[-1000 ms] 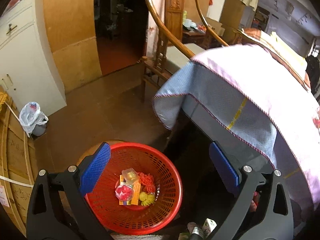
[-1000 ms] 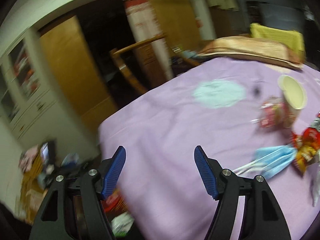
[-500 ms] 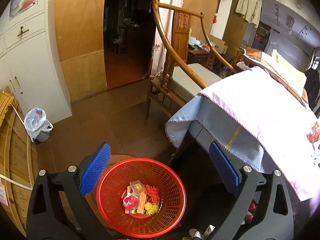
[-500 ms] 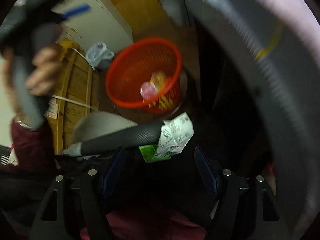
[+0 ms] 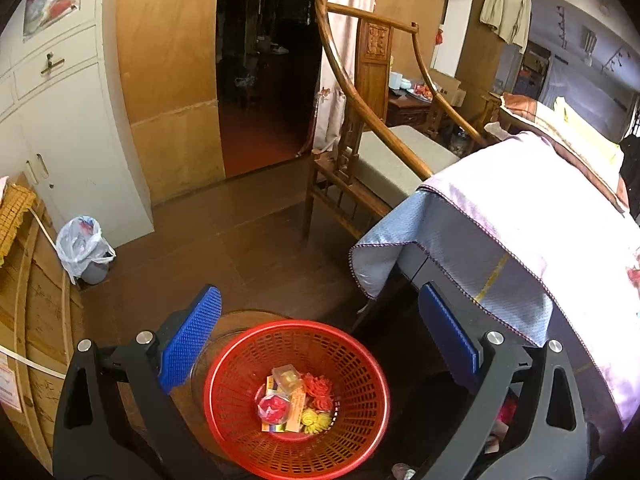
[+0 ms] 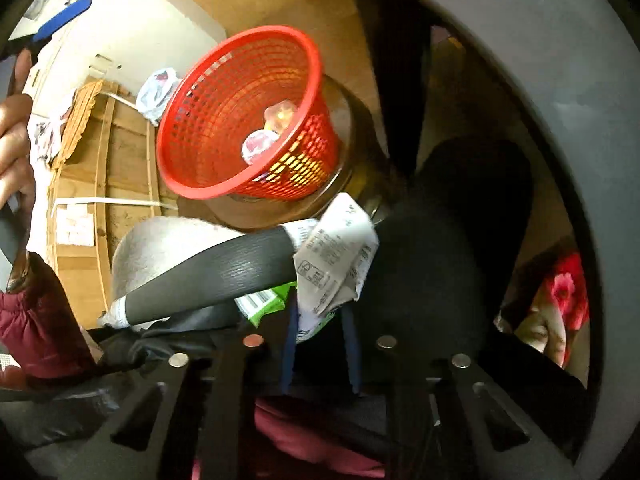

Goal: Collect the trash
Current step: 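Lower the green milk carton into the wastebasket and open the right gripper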

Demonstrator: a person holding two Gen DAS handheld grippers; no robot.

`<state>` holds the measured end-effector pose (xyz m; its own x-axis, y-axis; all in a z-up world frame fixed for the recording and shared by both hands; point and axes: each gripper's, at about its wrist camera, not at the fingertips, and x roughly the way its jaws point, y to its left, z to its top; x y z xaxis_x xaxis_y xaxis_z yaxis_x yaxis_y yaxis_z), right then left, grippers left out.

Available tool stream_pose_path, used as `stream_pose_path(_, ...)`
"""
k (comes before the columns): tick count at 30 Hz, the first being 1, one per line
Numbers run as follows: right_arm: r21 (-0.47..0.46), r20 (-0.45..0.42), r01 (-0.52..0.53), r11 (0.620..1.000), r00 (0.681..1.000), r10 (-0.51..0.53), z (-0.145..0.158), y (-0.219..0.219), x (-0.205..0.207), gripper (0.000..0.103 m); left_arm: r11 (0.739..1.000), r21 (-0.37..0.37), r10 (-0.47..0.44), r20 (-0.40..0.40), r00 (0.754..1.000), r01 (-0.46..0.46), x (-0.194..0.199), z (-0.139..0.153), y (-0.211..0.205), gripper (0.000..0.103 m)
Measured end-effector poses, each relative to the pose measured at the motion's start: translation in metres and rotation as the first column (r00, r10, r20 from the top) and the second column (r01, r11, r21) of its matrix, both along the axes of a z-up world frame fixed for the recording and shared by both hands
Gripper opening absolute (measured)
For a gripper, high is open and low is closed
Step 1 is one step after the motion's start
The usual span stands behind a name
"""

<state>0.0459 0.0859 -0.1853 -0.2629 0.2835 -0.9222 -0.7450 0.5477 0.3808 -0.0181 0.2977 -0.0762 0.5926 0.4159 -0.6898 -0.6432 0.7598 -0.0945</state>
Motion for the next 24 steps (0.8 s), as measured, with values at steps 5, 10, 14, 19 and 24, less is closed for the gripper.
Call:
stream_pose_path(5,0.009,0.084,-0.019,1.000,0.996,0.019,0.015,-0.009,-0.001,0.014,1.000,0.002,0.021,0.007,1.000,-0.021,-0.005,0.002,0.006,0.095)
stream_pose_path(10,0.040,0.161,-0.013,0.999,0.987,0.007,0.045,-0.018,0.003,0.013,0.999,0.007,0.048,0.012,0.999,-0.048,-0.008,0.003,0.014,0.095)
stream_pose_path(14,0.086,0.196,0.005,0.996,0.980,-0.022,0.069,-0.022,0.010,0.013,0.998,0.012,0.069,0.015,0.998,-0.069,-0.012,0.004,0.020,0.095)
stream_pose_path(19,0.175,0.222,0.018,0.984,0.973,-0.057,0.102,-0.008,0.023,0.013,0.996,0.013,0.091,0.025,0.996,-0.091,-0.018,0.006,0.029,0.095)
stream_pose_path(24,0.258,0.199,-0.007,0.966,0.979,-0.046,0.114,0.040,0.028,0.014,0.992,0.016,0.124,0.034,0.992,-0.124,-0.027,0.009,0.041,0.095)
